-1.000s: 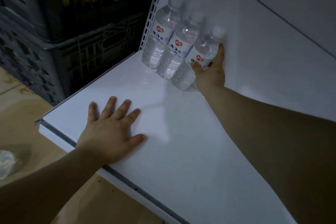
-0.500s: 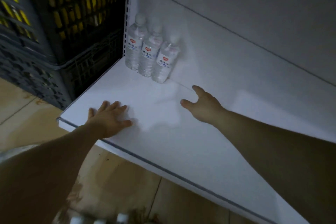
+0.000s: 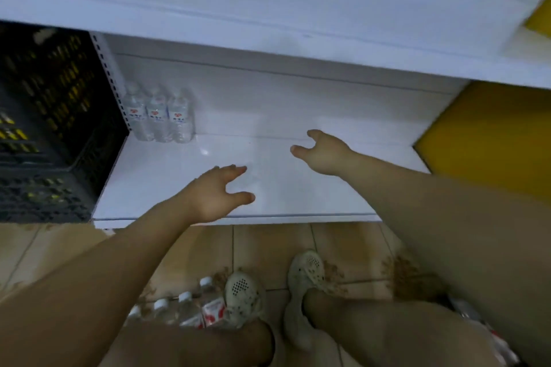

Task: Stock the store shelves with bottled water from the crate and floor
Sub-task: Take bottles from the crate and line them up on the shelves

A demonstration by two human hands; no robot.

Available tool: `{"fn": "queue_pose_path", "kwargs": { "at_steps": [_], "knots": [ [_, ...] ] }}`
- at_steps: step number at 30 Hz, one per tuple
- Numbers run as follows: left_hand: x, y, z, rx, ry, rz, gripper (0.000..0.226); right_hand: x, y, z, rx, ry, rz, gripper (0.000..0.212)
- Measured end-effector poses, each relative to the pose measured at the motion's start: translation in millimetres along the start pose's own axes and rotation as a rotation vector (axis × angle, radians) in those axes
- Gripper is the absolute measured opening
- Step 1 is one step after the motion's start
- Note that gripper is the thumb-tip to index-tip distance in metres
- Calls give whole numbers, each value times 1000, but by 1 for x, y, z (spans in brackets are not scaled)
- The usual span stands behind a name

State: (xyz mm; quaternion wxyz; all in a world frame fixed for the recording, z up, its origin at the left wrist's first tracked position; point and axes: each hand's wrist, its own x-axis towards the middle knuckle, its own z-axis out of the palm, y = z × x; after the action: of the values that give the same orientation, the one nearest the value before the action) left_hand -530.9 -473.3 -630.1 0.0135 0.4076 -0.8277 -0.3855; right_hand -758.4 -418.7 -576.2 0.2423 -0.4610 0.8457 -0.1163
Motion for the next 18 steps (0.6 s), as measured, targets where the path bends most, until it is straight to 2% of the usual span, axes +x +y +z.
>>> {"fn": "queue_pose_path", "kwargs": {
  "at_steps": [9, 14, 18],
  "knots": [
    [-92, 189, 4, 219, -19, 406, 70, -179, 79, -109, -36, 324, 173, 79],
    [-130, 281, 37, 247, -135, 620, 65, -265, 129, -160, 4, 524, 298, 77],
    [-154, 344, 71, 271, -252, 763, 65, -336, 181, -175, 19, 630, 477, 79]
  ]
}}
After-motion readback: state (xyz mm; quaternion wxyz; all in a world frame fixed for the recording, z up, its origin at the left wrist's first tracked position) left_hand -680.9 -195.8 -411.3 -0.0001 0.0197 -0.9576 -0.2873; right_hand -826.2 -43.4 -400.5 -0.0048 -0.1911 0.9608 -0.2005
